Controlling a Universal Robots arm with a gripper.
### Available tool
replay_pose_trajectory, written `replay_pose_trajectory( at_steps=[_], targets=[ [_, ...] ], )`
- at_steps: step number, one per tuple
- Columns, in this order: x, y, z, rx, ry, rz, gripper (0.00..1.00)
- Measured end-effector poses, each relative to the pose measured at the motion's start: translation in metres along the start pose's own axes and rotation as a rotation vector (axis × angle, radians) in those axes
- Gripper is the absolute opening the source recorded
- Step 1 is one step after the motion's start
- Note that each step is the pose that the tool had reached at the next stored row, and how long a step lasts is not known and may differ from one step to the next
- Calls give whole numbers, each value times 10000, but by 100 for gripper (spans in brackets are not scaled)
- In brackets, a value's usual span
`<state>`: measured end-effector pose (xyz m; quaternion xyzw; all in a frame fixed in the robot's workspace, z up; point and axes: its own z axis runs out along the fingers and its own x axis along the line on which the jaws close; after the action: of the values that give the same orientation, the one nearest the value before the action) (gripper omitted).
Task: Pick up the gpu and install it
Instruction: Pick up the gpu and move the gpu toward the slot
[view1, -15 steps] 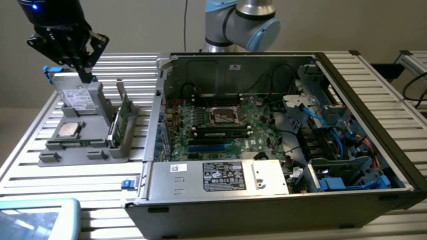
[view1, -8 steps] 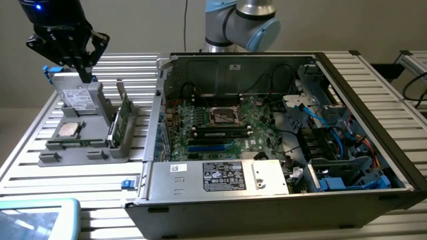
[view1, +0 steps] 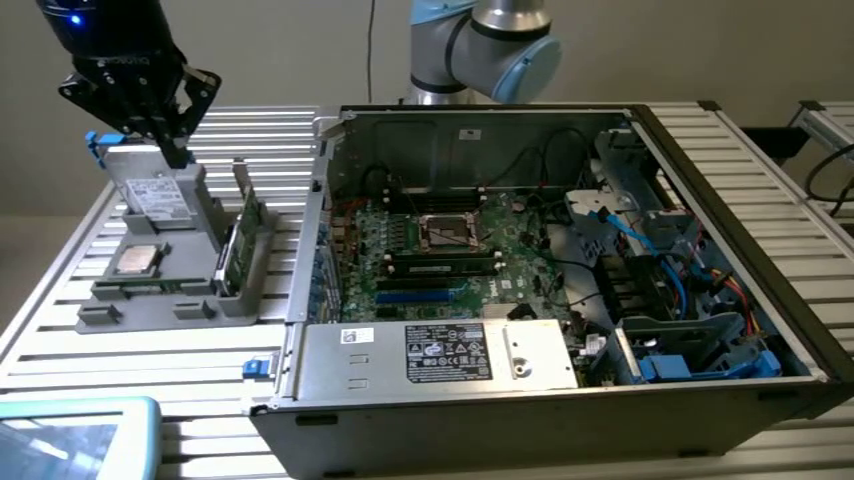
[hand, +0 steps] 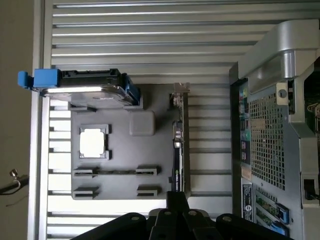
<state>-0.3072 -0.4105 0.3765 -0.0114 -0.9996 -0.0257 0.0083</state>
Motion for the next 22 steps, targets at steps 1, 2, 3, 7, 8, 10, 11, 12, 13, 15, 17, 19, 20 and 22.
replay_pose_trajectory(
  at_steps=[1,2,3,7,8,10,11,12,13,15,17,19,20,22],
  targets=[
    [0,-1,0,1,1,0,11],
    [0,-8,0,-5,1,-1,12],
    [0,-9,5,-11,-5,-1,18],
    [0,-12,54,-12,-75,4,30],
    [0,-13,70,-13,-85,14,36],
    [2,-13,106,-13,-89,46,42],
    [2,-14,124,-13,-91,76,42],
    [1,-15,142,-14,-92,116,42],
    [1,-16,159,-15,-98,175,42],
    [1,-17,185,-26,-114,378,42],
    [1,-18,203,-52,-126,594,42],
    [1,-17,218,-86,-130,722,42],
    [0,-16,228,-95,-135,774,42],
    [0,-9,250,-102,-139,862,42]
  ],
)
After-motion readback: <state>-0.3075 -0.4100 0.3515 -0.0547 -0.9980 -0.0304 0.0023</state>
